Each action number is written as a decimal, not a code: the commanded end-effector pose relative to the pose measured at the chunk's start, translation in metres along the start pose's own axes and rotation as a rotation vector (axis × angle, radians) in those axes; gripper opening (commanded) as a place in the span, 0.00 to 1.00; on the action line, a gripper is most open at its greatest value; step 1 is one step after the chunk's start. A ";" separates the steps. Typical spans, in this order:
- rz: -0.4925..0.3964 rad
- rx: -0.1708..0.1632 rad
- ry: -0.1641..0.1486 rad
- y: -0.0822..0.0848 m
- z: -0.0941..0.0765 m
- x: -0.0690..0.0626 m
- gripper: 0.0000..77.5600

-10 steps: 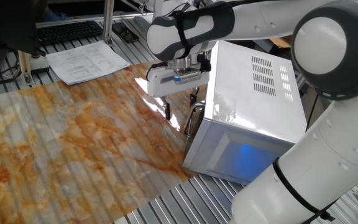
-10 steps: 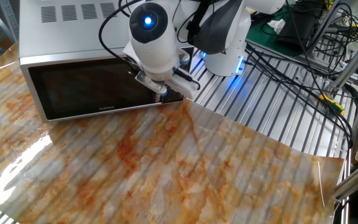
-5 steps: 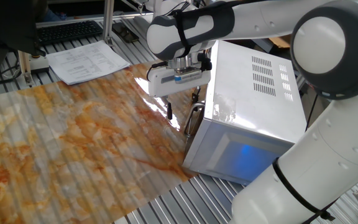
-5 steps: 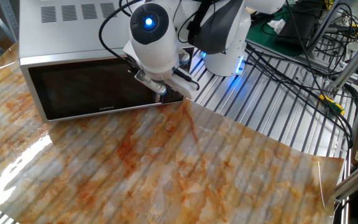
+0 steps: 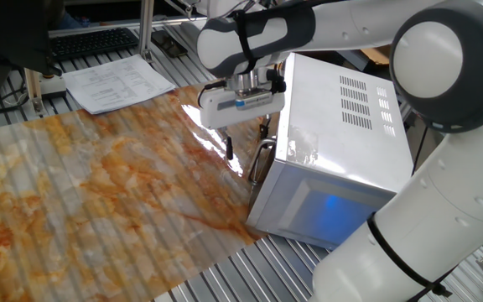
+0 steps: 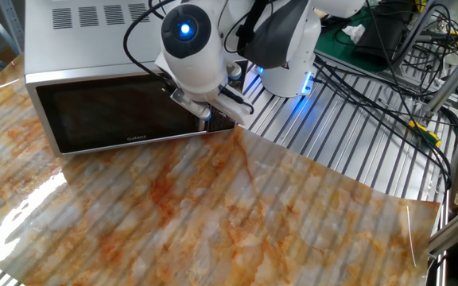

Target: Open the microwave door

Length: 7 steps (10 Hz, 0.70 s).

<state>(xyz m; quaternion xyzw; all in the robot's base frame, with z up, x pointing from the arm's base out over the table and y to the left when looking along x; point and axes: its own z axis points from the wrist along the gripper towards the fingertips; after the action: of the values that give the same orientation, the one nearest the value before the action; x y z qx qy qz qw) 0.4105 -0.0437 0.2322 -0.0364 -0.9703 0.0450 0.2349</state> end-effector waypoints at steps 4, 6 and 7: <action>-0.045 -0.010 0.031 0.001 -0.004 0.000 1.00; -0.039 -0.040 0.040 0.002 -0.004 0.000 1.00; -0.029 -0.058 0.041 0.002 -0.004 0.000 1.00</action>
<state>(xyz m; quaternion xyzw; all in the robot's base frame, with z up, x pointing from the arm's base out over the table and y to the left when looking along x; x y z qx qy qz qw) 0.4115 -0.0420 0.2340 -0.0159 -0.9669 0.0339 0.2522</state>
